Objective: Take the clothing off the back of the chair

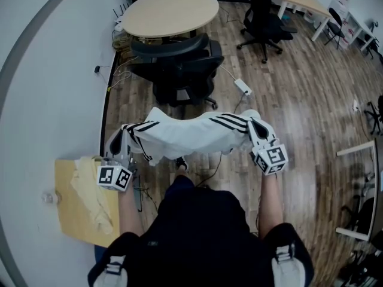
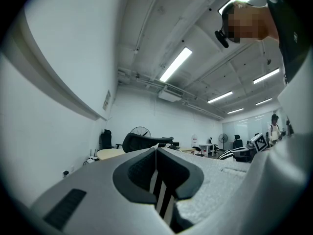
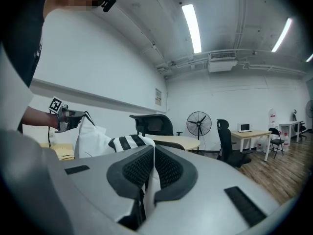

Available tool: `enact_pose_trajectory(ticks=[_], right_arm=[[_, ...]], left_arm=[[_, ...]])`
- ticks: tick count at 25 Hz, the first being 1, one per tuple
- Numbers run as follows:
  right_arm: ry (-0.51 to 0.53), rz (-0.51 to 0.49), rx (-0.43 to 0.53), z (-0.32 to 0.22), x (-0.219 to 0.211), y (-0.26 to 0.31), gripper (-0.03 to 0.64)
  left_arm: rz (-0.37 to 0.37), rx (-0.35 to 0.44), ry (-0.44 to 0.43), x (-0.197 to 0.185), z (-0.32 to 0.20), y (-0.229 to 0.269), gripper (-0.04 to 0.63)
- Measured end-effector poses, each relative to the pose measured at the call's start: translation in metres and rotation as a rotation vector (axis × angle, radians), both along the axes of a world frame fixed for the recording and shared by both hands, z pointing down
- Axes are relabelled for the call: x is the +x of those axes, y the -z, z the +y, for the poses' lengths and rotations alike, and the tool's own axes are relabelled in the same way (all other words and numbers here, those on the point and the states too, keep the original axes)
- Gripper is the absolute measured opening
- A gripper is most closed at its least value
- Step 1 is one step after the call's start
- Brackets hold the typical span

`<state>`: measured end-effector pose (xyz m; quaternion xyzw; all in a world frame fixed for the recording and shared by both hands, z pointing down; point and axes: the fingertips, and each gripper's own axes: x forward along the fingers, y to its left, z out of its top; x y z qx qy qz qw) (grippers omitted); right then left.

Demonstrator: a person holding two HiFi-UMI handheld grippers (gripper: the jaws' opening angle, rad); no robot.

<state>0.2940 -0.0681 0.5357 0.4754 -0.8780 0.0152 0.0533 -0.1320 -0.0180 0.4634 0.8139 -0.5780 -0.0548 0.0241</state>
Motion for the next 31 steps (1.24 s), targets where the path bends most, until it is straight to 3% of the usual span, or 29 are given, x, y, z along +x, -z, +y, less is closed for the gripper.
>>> enact_pose_trajectory(ticks=[31], right_arm=[[-0.009,0.021,-0.059,0.052,-0.007,-0.018,-0.002]], left_arm=[[0.000,-0.056,-0.021,0.003,0.041,-0.020,0.006]])
